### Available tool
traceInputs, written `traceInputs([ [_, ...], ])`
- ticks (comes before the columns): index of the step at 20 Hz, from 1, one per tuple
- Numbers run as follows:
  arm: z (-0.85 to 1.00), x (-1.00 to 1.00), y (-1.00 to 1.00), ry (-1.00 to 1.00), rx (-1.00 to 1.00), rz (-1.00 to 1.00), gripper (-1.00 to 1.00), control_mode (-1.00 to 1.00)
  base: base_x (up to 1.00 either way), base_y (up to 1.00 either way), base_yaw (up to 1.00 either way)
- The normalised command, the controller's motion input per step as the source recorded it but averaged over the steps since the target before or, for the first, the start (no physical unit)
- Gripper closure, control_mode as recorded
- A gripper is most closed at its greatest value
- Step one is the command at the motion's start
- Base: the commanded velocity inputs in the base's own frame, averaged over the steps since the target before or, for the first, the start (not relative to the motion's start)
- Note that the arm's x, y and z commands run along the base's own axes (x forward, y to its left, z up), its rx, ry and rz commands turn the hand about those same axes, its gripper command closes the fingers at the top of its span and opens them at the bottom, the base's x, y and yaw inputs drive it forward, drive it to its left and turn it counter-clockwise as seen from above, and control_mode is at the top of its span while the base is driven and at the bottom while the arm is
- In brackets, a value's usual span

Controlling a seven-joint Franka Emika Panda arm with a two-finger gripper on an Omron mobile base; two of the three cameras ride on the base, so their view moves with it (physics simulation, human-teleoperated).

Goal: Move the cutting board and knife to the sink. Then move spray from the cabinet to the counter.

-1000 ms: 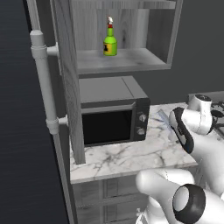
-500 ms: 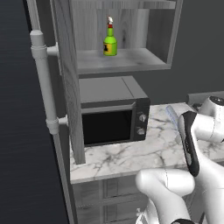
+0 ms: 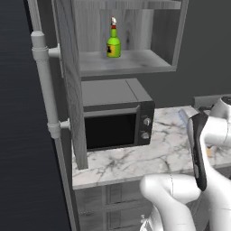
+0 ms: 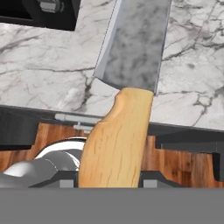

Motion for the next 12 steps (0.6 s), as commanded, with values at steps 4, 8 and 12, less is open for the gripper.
traceInputs([
  [4,0.2,-0.26,-0.03,0.03,0.0,0.0,1.0,-1.0,0.0,0.0,0.0],
  [8,0.14,-0.12,0.0,0.0,0.0,0.0,1.0,-1.0,0.0,0.0,0.0],
  [12,0.0,0.0,0.0,0.0,0.0,0.0,1.0,-1.0,0.0,0.0,0.0],
])
